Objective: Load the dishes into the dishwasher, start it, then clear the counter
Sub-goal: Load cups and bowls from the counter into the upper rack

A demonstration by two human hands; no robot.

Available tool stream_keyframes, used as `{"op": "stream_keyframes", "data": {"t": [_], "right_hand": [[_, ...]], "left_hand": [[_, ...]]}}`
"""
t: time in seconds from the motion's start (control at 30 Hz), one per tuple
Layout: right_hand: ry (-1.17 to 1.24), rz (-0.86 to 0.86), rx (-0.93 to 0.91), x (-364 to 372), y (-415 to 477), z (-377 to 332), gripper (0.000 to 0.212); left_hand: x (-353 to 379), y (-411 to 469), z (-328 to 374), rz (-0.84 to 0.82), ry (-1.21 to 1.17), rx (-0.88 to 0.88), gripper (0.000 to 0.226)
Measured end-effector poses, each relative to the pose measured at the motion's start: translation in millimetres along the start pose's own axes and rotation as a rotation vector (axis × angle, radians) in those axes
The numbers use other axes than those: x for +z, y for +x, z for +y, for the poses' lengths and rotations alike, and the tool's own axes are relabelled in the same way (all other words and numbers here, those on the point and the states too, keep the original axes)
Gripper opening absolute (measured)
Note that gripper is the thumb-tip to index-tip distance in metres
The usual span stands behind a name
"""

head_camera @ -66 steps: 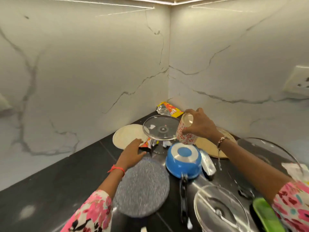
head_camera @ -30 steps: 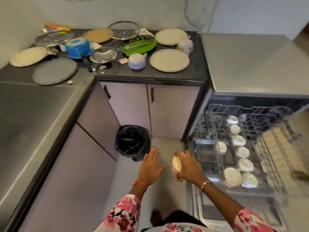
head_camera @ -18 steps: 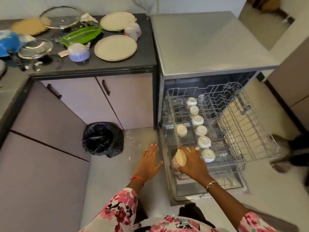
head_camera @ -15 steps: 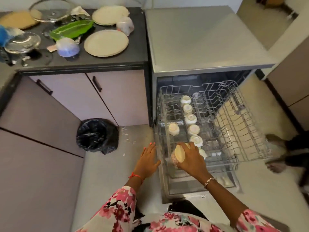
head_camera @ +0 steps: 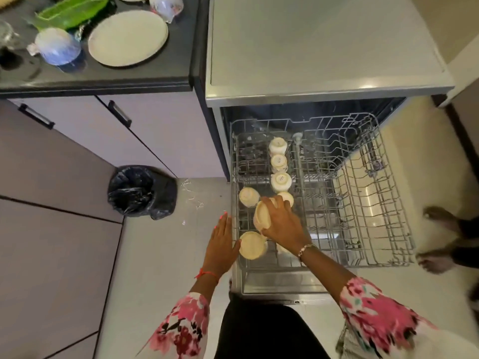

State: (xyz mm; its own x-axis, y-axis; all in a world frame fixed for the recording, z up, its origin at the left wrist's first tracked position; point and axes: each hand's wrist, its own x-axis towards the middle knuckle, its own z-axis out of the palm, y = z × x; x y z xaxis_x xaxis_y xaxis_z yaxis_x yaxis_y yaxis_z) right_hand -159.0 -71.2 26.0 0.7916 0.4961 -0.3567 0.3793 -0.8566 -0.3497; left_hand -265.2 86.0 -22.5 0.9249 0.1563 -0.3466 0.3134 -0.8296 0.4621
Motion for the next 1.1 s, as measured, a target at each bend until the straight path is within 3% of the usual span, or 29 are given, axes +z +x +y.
{"op": "stream_keyframes", "data": {"t": [0.4, 1.1], "right_hand": [[-0.141, -0.166, -0.111, 66.4, 63.3, 3.7, 0.083], [0.053, -0.294, -0.030, 86.0, 73.8, -3.7, 0.072]], "left_hand": [[27.6, 14.5, -20.0, -0.002, 0.049, 0.030, 0.058], [31.5, 12.6, -26.5, -0.015, 0.117, 0.076, 0.054]]}}
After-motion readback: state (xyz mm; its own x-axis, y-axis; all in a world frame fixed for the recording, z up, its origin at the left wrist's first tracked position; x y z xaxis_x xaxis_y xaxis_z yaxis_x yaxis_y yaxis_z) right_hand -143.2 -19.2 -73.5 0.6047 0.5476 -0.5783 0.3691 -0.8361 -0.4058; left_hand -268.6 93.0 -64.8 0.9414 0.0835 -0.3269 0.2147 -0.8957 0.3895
